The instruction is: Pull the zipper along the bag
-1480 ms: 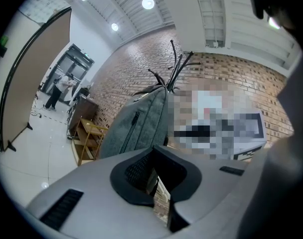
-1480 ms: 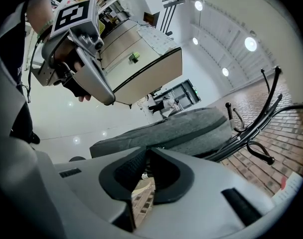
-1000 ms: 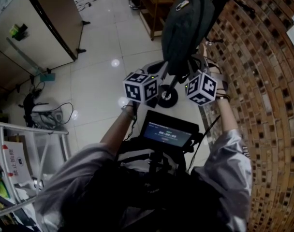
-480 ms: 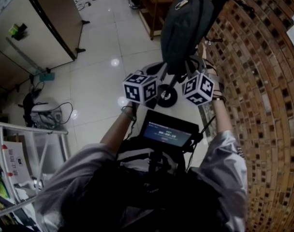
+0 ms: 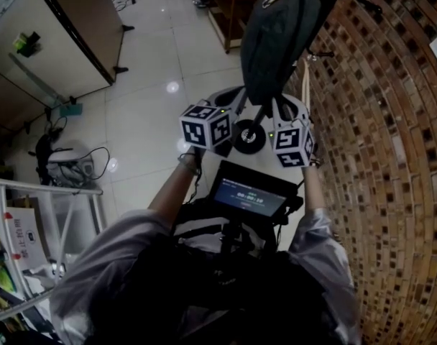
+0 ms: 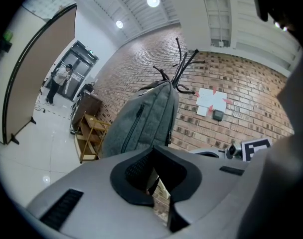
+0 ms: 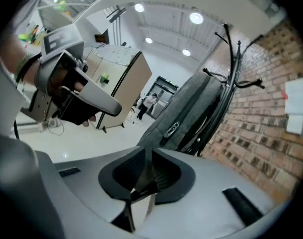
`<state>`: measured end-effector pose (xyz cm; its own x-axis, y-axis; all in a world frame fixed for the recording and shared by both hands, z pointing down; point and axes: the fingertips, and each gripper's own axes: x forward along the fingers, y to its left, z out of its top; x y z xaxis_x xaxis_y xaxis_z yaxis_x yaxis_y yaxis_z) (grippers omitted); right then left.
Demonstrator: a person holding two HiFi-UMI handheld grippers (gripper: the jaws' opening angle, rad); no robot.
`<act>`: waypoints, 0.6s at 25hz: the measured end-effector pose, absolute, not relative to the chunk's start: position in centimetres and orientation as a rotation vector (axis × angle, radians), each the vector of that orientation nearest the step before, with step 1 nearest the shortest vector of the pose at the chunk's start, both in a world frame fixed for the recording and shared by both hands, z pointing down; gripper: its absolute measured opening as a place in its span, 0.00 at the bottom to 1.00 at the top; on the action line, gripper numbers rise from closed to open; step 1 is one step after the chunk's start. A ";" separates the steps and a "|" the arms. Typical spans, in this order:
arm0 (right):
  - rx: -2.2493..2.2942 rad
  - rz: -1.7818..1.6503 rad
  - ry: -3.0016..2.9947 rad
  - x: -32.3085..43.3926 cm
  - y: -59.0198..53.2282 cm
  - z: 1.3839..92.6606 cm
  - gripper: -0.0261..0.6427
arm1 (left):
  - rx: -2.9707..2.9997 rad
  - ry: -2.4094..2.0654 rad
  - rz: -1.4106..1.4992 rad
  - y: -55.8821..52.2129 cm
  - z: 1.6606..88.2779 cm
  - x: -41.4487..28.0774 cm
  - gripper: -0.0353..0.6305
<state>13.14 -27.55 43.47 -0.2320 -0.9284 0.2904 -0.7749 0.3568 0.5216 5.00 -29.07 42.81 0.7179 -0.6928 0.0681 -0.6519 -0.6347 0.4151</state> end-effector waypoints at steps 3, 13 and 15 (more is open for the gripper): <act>1.615 -0.125 -2.192 13.4 -26.3 43.9 0.09 | 2.495 -1.044 -0.133 -29.0 43.1 4.5 0.06; 1.894 0.220 -2.440 14.0 -24.3 41.6 0.05 | 2.463 -1.070 -0.235 -27.6 41.5 2.8 0.06; 1.898 0.266 -2.480 13.9 -24.1 41.8 0.05 | 2.455 -1.083 -0.239 -27.7 41.5 2.6 0.06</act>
<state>13.94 -24.11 41.85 -0.2667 -0.9576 0.1086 -0.9589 0.2523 -0.1299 2.56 -27.69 41.52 0.6778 -0.7350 0.0205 -0.6582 -0.5941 0.4624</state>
